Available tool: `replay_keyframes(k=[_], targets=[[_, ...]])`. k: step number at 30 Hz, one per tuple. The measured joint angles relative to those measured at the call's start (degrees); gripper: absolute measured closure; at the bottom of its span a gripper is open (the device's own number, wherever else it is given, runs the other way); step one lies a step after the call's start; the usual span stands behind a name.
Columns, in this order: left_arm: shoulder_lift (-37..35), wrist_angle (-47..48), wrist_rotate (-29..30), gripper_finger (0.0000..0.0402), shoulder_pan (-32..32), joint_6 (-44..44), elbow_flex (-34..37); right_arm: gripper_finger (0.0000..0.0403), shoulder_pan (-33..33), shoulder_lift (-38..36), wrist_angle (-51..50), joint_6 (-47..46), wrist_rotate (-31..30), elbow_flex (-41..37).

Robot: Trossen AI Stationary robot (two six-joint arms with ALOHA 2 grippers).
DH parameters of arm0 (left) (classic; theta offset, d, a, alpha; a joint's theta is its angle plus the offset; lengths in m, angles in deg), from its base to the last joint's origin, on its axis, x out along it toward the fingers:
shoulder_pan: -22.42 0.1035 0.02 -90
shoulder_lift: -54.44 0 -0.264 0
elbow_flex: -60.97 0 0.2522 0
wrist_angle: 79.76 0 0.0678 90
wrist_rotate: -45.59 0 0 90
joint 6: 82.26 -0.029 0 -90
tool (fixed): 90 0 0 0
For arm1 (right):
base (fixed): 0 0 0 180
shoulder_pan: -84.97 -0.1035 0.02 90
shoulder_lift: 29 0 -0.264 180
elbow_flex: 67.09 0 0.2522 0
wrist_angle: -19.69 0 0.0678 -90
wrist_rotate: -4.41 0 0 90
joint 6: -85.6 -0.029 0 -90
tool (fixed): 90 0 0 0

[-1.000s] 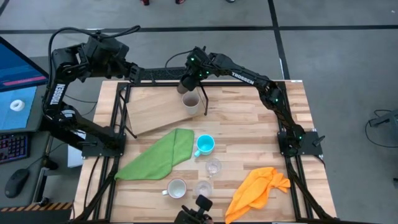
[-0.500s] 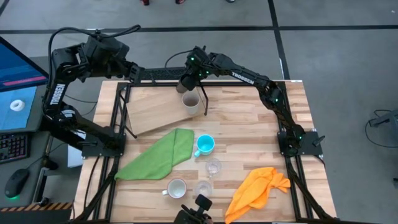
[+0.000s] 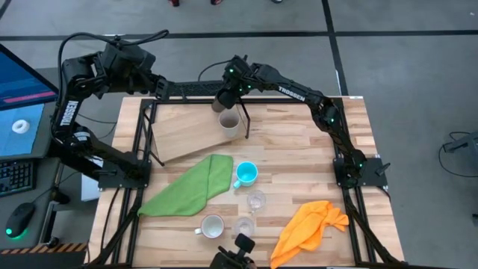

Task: Stack small to large cups/mugs on shelf
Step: Put the black cup on the shelf

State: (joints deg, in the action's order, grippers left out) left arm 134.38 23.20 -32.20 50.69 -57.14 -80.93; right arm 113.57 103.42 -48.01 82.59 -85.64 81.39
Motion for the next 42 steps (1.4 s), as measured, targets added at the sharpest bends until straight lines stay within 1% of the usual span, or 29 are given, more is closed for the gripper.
replay_keyframes(k=[42], targets=[[0.0,0.0,-0.1,0.021,0.0,0.6,0.0,0.0394,-0.5,0.0,-0.7,2.0,0.0,0.0]])
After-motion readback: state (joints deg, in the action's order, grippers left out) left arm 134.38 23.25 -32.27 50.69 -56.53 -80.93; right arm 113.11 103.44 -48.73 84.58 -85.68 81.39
